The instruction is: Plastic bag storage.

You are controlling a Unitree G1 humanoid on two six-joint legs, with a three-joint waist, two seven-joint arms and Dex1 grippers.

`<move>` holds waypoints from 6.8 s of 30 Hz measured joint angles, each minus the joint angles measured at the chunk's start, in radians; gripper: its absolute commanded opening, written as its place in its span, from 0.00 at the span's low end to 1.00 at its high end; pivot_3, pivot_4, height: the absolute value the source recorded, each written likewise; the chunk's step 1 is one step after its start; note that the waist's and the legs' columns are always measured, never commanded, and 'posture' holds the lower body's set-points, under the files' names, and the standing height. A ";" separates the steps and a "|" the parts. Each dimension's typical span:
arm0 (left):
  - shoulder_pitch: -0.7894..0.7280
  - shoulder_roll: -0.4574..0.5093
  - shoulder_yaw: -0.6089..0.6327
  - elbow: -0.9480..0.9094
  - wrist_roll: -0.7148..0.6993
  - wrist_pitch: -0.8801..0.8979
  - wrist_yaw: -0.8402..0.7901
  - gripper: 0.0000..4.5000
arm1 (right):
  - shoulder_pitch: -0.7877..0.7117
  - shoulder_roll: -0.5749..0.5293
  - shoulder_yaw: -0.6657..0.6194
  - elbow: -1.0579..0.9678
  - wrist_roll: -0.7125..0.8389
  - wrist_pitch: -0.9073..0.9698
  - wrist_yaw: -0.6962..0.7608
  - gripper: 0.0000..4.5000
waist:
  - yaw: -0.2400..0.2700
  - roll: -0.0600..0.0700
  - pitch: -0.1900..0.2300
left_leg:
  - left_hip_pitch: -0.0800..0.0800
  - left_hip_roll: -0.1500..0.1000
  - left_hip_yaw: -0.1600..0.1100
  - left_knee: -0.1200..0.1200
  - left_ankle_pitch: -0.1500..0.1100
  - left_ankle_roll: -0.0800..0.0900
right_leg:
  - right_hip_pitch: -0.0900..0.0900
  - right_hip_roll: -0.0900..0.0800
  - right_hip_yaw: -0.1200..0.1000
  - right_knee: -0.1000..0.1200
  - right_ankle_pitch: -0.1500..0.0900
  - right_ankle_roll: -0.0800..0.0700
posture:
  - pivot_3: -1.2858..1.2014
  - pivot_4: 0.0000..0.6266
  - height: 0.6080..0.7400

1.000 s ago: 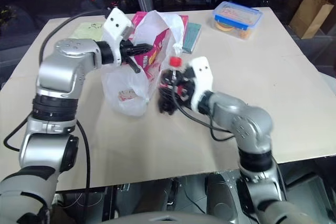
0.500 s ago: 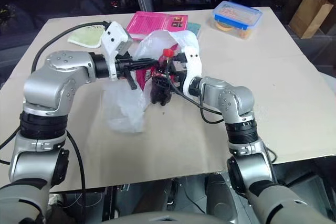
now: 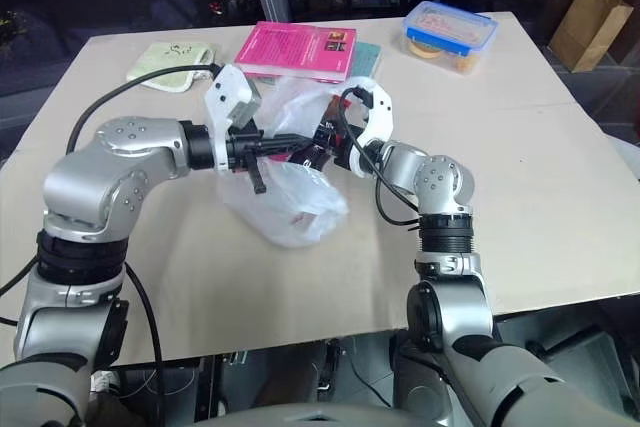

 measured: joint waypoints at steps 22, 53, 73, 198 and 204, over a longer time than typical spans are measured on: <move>-0.074 0.008 0.036 0.096 -0.037 0.008 -0.042 0.00 | 0.010 0.016 -0.066 -0.174 0.155 0.073 -0.127 0.69 | 0.001 0.000 0.000 | 0.000 -0.001 0.002 0.001 0.000 0.001 | -0.002 -0.001 0.001 0.004 0.000 0.000 | 0.52 0.24 1.00; -0.120 -0.080 0.137 0.096 -0.188 0.242 0.110 0.00 | 0.073 0.017 0.090 -0.157 0.186 -0.281 -0.184 0.69 | -0.002 0.000 0.000 | 0.000 0.000 0.003 0.001 0.000 0.001 | -0.003 -0.001 0.002 0.004 0.000 0.000 | 0.52 0.24 1.00; -0.054 0.014 0.113 0.008 -0.163 0.144 0.103 0.00 | 0.093 0.006 0.063 -0.028 0.175 -0.138 -0.066 0.69 | 0.004 0.001 0.000 | 0.000 0.000 0.003 0.000 0.000 0.000 | -0.003 -0.001 0.002 0.004 0.000 0.000 | 0.52 0.24 1.00; -0.264 -0.039 0.527 0.535 -1.124 0.375 0.403 0.02 | -0.277 -0.326 -0.115 -0.006 -0.175 -0.185 0.167 0.00 | 0.029 -0.002 0.002 | -0.002 0.004 0.004 0.005 -0.001 0.001 | -0.002 0.001 0.000 0.003 0.002 -0.003 | 0.52 0.24 1.00; -0.585 -0.003 0.625 0.874 -0.981 0.080 0.468 0.02 | -0.554 -0.399 -0.206 0.108 -0.088 -0.196 0.152 0.00 | 0.031 -0.002 0.002 | -0.002 0.000 0.002 -0.002 0.002 -0.003 | -0.001 -0.002 -0.003 -0.008 0.002 -0.003 | 0.52 0.24 1.00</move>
